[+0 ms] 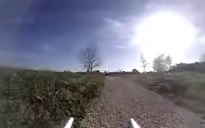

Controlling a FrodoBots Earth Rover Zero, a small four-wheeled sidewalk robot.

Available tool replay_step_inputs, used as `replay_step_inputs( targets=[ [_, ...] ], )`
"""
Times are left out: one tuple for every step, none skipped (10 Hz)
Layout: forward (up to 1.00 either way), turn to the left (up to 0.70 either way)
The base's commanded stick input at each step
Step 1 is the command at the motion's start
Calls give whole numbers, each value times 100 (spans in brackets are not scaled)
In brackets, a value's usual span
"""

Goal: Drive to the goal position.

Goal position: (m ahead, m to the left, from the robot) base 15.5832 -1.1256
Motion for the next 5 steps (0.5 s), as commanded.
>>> replay_step_inputs(
  targets=[
    [39, 0],
    [39, 0],
    [39, 0],
    [39, 0],
    [39, 0]
  ],
)
